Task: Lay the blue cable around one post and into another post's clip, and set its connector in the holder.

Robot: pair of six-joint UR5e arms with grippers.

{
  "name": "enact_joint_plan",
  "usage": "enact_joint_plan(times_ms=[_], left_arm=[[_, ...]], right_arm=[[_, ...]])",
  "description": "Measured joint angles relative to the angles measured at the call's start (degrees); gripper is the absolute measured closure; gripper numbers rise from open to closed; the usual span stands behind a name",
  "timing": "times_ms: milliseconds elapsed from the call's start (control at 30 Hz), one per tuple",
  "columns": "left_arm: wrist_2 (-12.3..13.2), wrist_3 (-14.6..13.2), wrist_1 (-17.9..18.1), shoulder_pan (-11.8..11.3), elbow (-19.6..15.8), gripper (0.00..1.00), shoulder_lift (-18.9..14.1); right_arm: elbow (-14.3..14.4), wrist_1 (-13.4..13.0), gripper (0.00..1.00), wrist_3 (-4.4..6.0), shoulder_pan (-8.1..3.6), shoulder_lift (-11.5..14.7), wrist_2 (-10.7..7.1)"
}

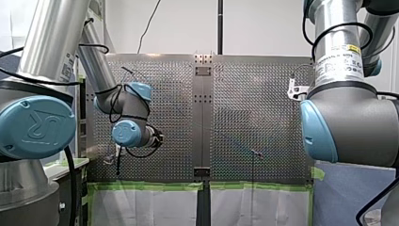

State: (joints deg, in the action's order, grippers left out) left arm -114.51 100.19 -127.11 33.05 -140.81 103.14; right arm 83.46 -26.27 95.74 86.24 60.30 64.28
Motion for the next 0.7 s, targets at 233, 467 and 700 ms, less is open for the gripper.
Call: enact_joint_plan(times_ms=[233, 467, 700], left_arm=[[0.15, 0.0, 0.01, -0.19, 0.01, 0.0, -0.01], [0.21, -0.02, 0.01, -0.4, 0.02, 0.0, 0.0], [0.24, -0.08, 0.06, -0.54, 0.01, 0.0, 0.0]], right_arm=[[0.03, 0.39, 1.0, -0.76, 0.02, -0.03, 0.15], [0.11, 0.41, 1.0, -0.76, 0.01, -0.13, 0.14], [0.06, 0.41, 0.83, -0.76, 0.02, -0.07, 0.15]])
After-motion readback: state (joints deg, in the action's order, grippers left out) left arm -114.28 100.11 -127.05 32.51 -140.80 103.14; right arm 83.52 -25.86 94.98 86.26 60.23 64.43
